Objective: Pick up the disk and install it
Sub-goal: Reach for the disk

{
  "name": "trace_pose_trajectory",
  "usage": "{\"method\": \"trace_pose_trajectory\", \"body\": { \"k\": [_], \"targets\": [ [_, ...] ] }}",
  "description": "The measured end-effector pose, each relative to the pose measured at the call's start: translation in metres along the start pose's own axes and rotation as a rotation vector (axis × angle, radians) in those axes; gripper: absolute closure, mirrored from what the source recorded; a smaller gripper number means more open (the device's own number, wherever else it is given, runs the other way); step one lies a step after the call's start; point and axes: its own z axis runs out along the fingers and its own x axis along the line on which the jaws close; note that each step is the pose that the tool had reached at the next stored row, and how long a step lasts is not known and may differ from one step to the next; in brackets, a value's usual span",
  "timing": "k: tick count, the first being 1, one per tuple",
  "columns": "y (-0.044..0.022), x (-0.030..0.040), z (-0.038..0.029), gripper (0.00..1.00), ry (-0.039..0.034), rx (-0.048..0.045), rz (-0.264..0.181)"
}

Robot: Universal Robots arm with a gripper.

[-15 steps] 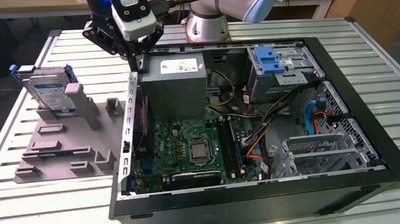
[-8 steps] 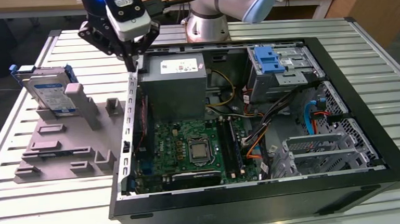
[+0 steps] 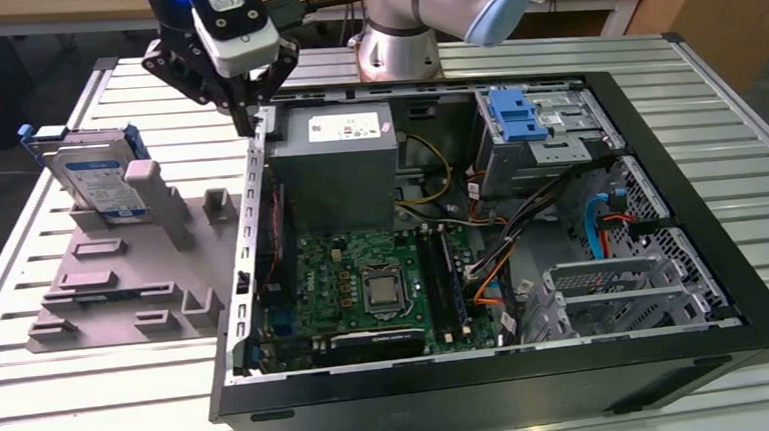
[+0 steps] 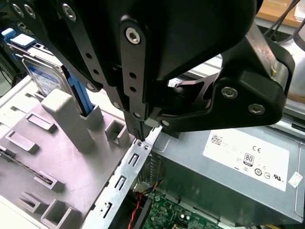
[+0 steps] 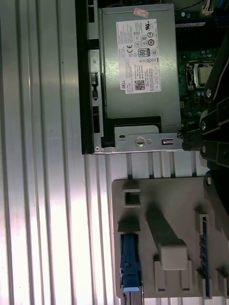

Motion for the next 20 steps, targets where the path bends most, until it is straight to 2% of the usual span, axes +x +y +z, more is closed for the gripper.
{"method": "trace_pose_trajectory", "body": {
  "k": [6,10,13,16,20],
  "targets": [
    [0.0006,0.0085,0.0,0.89,0.0,0.0,0.0],
    [0.0056,0.0153,0.0002,0.89,0.0,0.0,0.0],
    [0.008,0.0242,0.0004,0.89,0.0,0.0001,0.0],
    [0.0099,0.0361,0.001,0.89,0.0,0.0,0.0],
    [0.0184,0.0484,0.002,0.89,0.0005,0.0,0.0]
  ]
}}
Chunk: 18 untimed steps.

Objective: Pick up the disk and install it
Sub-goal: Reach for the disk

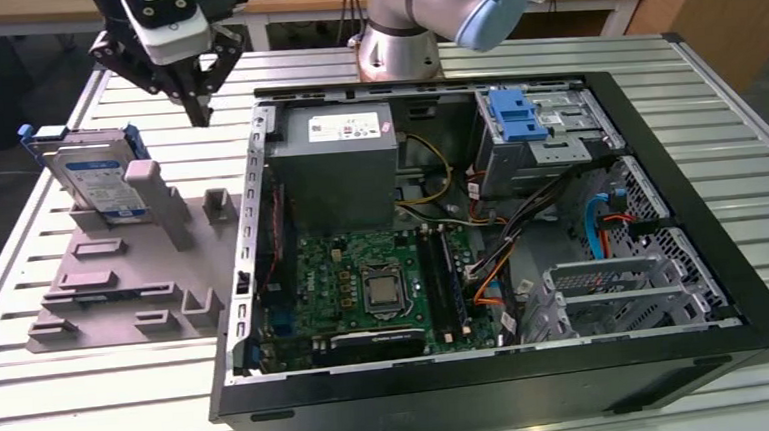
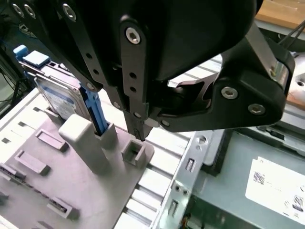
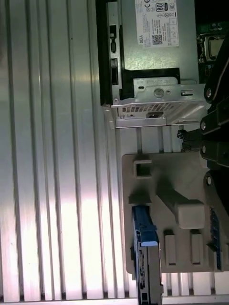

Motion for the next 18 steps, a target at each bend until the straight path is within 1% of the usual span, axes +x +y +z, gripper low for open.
{"method": "trace_pose_trajectory", "body": {
  "k": [2,6,7,15,18],
  "targets": [
    [0.0028,0.0071,0.0004,0.89,0.0002,0.0002,0.0],
    [0.0038,0.012,0.0019,0.89,0.001,-0.0002,-0.02],
    [0.0043,0.0149,0.0021,0.89,0.0012,0.0,-0.022],
    [0.0134,0.0504,0.0052,0.89,0.0016,-0.0001,-0.021],
    [0.0152,0.064,0.0064,0.89,0.0031,0.0,-0.021]
  ]
}}
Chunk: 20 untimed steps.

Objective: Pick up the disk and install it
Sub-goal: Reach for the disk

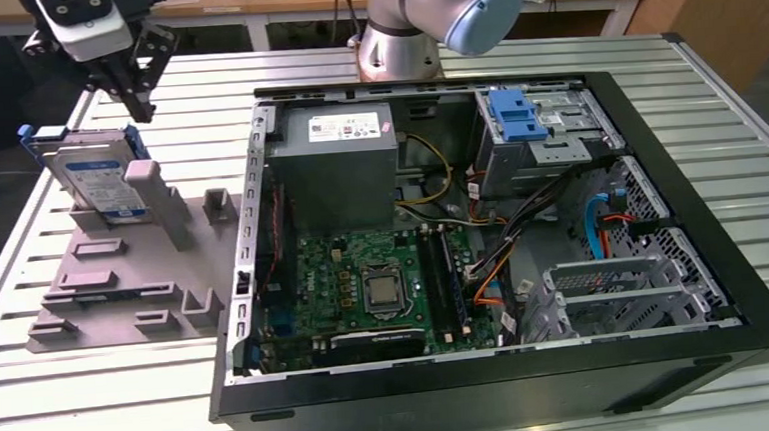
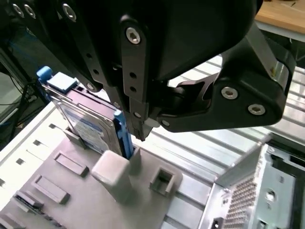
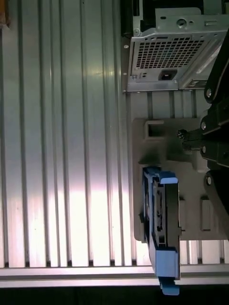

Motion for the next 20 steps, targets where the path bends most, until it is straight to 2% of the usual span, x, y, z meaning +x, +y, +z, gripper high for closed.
{"method": "trace_pose_trajectory", "body": {
  "k": [2,5,7,9,17,20],
  "targets": [
    [0.0002,0.0058,0.0005,0.89,0.0055,0.0003,0.0],
    [0.0008,0.0126,0.0014,0.89,0.0192,0.0011,0.001],
    [0.0005,0.0203,0.0026,0.89,0.0273,0.0016,0.001],
    [0.0005,0.0288,0.0041,0.89,0.0284,0.0016,0.001],
    [0.0111,0.0641,0.0068,0.89,0.0284,0.0015,0.001],
    [0.0123,0.0777,0.0069,0.89,0.0285,0.0016,0.001]
  ]
}}
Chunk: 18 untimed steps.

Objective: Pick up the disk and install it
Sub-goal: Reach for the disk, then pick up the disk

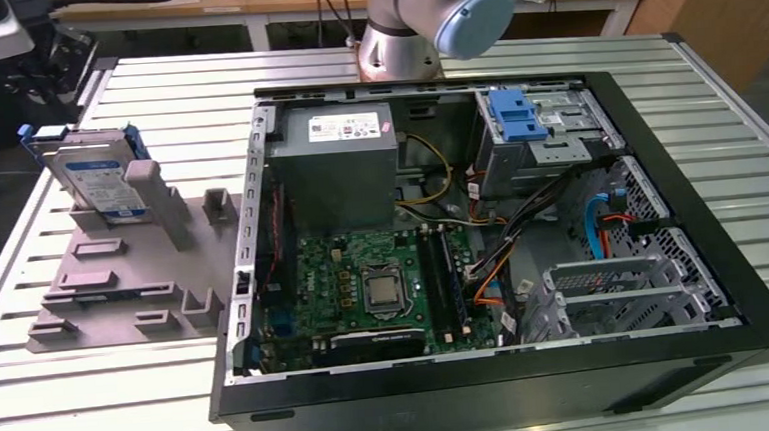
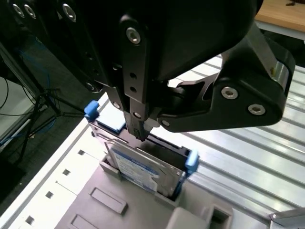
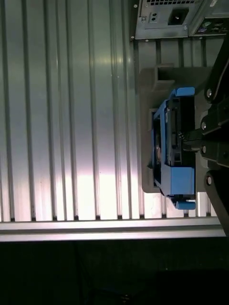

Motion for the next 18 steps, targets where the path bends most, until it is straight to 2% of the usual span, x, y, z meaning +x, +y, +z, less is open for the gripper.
{"method": "trace_pose_trajectory", "body": {
  "k": [4,6,18],
  "targets": [
    [-0.0008,0.0145,0.0003,0.89,0.0001,0.0001,0.0],
    [-0.0009,0.0174,0.0004,0.89,0.0,0.0,0.0],
    [-0.001,0.0184,0.0004,0.89,0.0,0.0,0.0]
  ]
}}
